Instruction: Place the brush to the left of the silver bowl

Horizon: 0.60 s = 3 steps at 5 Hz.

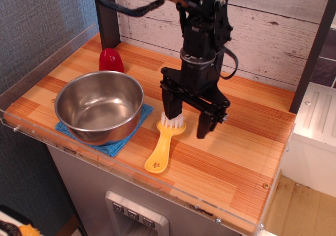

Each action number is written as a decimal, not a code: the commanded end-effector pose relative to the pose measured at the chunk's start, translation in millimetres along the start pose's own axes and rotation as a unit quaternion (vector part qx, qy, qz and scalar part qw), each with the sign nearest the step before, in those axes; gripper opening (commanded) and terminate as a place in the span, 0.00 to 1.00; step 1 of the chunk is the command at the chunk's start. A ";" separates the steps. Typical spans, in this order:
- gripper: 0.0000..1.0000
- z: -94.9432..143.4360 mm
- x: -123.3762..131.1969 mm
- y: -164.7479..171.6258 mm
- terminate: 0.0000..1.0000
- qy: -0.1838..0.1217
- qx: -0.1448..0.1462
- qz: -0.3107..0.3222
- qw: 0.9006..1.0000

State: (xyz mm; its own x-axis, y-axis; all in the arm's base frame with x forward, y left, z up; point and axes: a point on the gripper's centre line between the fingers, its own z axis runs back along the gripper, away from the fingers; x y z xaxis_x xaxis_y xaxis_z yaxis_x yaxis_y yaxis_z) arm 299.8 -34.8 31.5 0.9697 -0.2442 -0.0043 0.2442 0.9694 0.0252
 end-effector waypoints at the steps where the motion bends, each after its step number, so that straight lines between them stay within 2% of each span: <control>1: 1.00 -2.7 -3.3 5.2 0.00 0.016 0.009 -0.006 1.000; 2: 1.00 -2.2 -7.6 19.4 0.00 0.025 0.012 0.008 1.000; 3: 1.00 -12.1 -9.5 30.2 0.00 0.038 0.007 0.027 0.999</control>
State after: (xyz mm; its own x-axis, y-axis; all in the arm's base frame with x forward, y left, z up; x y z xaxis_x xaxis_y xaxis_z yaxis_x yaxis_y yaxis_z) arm 303.2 -8.1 15.9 0.9765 -0.1971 -0.0869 0.2010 0.9788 0.0391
